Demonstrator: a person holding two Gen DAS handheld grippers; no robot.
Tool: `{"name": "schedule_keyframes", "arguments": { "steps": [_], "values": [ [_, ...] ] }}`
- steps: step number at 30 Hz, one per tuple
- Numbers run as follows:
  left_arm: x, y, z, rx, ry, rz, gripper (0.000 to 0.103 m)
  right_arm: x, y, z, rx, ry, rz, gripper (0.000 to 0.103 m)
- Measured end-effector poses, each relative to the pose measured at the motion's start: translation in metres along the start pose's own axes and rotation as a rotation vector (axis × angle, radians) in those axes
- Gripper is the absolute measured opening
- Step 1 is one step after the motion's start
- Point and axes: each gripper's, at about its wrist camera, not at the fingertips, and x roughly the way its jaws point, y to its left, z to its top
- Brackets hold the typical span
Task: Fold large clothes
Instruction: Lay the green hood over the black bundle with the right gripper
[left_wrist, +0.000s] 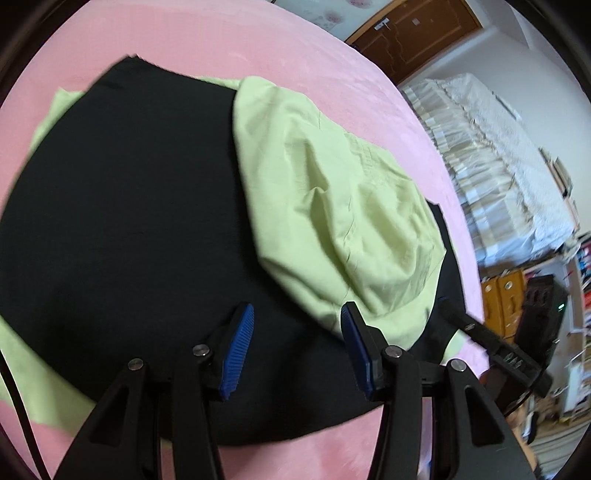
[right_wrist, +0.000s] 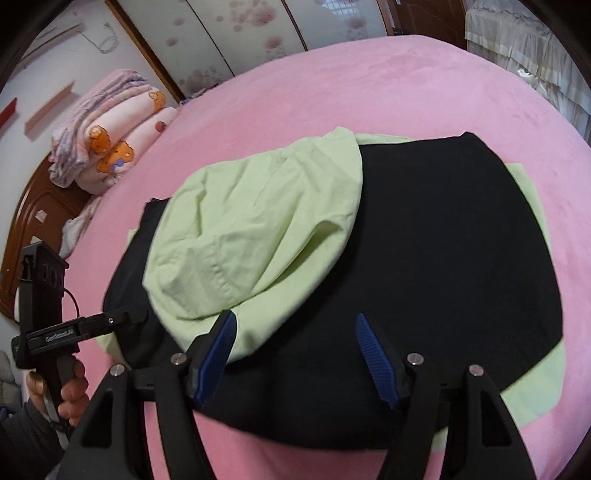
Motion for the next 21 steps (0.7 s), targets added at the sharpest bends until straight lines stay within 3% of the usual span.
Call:
{"name": "schedule_keyframes", "arguments": {
  "steps": [2,4,5,6,7,9,12,17,20,21],
  "values": [
    [0.009,0.000,0.002,-0.022,-0.004,-0.035,0.047,0.015,0.002,0.003,-0.004,0.026,-0.006,0.062],
    [0.014,-0.003,0.006,-0.028,-0.011,-0.053,0.047,0.025,0.003,0.004,-0.003,0.055,0.029,0.043],
    [0.017,-0.006,0.008,-0.024,-0.016,-0.060,0.044,0.030,0.005,0.005,-0.007,0.071,0.047,0.027],
    [0.017,-0.011,0.010,-0.013,-0.023,-0.069,0.018,0.033,0.007,0.006,-0.011,0.080,0.057,0.013],
    [0.016,-0.016,0.012,-0.002,-0.027,-0.063,0.013,0.034,0.009,0.006,-0.009,0.084,0.062,0.010],
    [0.004,-0.032,0.018,0.051,-0.081,-0.010,0.011,0.030,0.013,0.006,0.015,0.074,0.106,0.006],
    [-0.018,-0.040,0.020,0.100,-0.143,0.002,0.010,0.020,0.010,0.001,0.106,0.039,0.234,0.005],
    [0.014,-0.011,0.001,0.117,-0.039,0.130,0.010,0.054,0.002,-0.027,0.120,0.081,0.150,0.003],
    [0.011,-0.006,-0.005,0.093,-0.060,0.115,0.018,0.043,0.012,-0.028,0.082,0.060,0.111,0.007],
    [0.008,-0.006,-0.005,0.074,-0.060,0.112,0.025,0.039,0.015,-0.028,0.065,0.058,0.091,0.010]
  ]
}}
